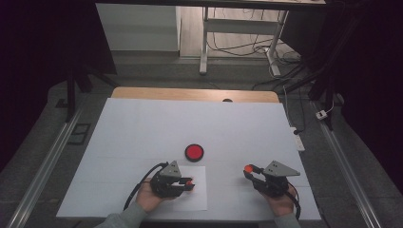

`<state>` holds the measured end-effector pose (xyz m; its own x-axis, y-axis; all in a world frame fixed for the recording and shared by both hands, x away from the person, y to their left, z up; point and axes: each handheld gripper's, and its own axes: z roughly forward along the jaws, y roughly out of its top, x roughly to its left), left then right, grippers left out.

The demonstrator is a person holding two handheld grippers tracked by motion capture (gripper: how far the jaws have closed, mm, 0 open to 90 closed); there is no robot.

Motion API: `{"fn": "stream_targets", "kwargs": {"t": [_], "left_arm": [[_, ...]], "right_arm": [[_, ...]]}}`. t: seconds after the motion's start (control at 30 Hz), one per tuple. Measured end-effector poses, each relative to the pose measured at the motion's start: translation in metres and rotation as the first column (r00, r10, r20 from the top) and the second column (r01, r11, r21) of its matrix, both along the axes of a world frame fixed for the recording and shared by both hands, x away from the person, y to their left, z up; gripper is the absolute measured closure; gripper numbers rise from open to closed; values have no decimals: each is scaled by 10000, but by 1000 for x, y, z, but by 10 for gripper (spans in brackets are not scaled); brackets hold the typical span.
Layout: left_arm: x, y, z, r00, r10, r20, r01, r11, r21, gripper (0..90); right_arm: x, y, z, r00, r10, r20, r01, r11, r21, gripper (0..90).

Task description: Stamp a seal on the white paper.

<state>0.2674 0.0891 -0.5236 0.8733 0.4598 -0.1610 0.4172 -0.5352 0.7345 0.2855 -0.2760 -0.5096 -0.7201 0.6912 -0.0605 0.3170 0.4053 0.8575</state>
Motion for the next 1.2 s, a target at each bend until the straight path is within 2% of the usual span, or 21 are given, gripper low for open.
{"fn": "stream_targets", "kwargs": {"t": [0.4,0.83,0.97,1.2], "left_arm": [[0,0,-2,9996,163,220,-168,9996,227,725],[-1,-3,-6,9993,100,348,-118,9986,510,725],[-1,-2,-7,9993,94,352,-110,9989,458,725],[-6,-5,-8,9968,75,795,-129,9976,675,727]], "right_arm": [[0,0,0,10000,-7,-12,7,10000,-24,645],[0,0,0,10000,-3,-11,3,10000,-26,645],[0,0,0,10000,15,10,-15,10000,31,645],[0,-1,0,10000,6,26,-6,10000,48,645]]}}
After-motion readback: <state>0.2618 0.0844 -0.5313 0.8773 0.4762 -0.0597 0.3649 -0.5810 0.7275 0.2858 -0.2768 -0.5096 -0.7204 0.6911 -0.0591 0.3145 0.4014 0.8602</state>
